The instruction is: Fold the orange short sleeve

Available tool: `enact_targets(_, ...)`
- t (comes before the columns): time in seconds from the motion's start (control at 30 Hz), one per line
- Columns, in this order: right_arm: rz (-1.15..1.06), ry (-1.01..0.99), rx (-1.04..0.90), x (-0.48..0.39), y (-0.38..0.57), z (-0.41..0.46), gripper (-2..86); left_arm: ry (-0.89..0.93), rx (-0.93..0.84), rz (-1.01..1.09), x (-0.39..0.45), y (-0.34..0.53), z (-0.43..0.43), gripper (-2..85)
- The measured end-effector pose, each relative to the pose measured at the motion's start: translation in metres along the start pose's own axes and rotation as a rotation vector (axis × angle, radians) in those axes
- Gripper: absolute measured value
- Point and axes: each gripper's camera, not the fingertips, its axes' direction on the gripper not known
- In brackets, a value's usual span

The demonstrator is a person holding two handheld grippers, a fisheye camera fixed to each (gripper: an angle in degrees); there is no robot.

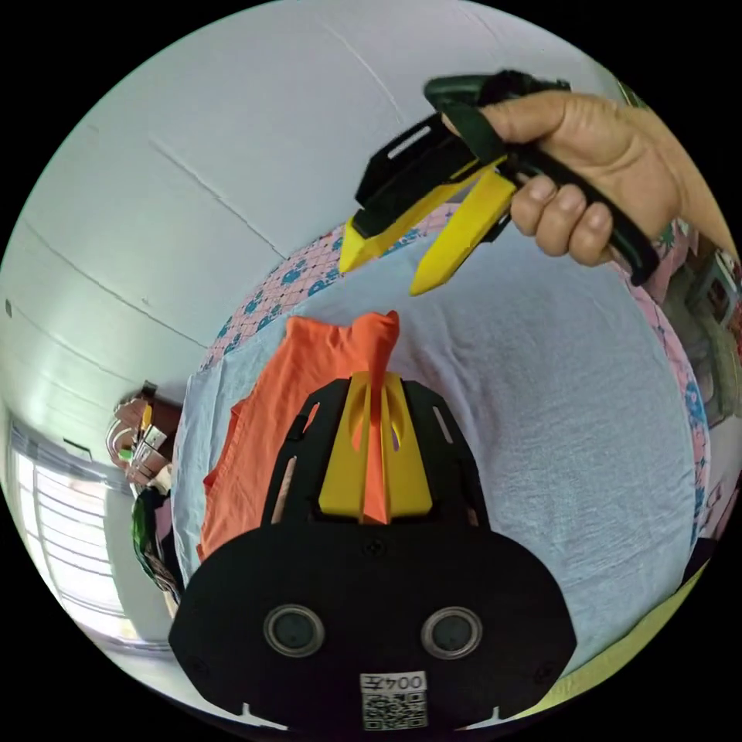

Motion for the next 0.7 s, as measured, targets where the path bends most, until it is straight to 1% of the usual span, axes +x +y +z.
enact_targets(0.17, 0.126, -0.153, -0.048, 0.056, -0.073, 0.044, 16.4, 0.018, 0.034, -0.121, -0.034, 0.016, -0.016, 2.2)
enact_targets(0.27, 0.151, -0.088, -0.103, 0.072, -0.115, 0.082, 16.2, 0.031, 0.052, -0.172, -0.051, 0.030, -0.023, 2.1)
enact_targets(0.4, 0.178, -0.061, -0.157, 0.088, -0.154, 0.123, 15.8, 0.048, 0.077, -0.223, -0.071, 0.049, -0.032, 2.0)
enact_targets(0.5, 0.168, -0.028, -0.186, 0.092, -0.179, 0.153, 13.7, 0.055, 0.099, -0.258, -0.088, 0.067, -0.041, 2.0)
enact_targets(0.63, 0.113, 0.001, -0.230, 0.088, -0.197, 0.193, 3.8, 0.093, 0.127, -0.369, -0.122, 0.101, -0.051, 1.9)
enact_targets(0.7, 0.093, -0.031, -0.208, 0.080, -0.198, 0.204, 3.0, 0.112, 0.148, -0.427, -0.139, 0.122, -0.058, 1.9)
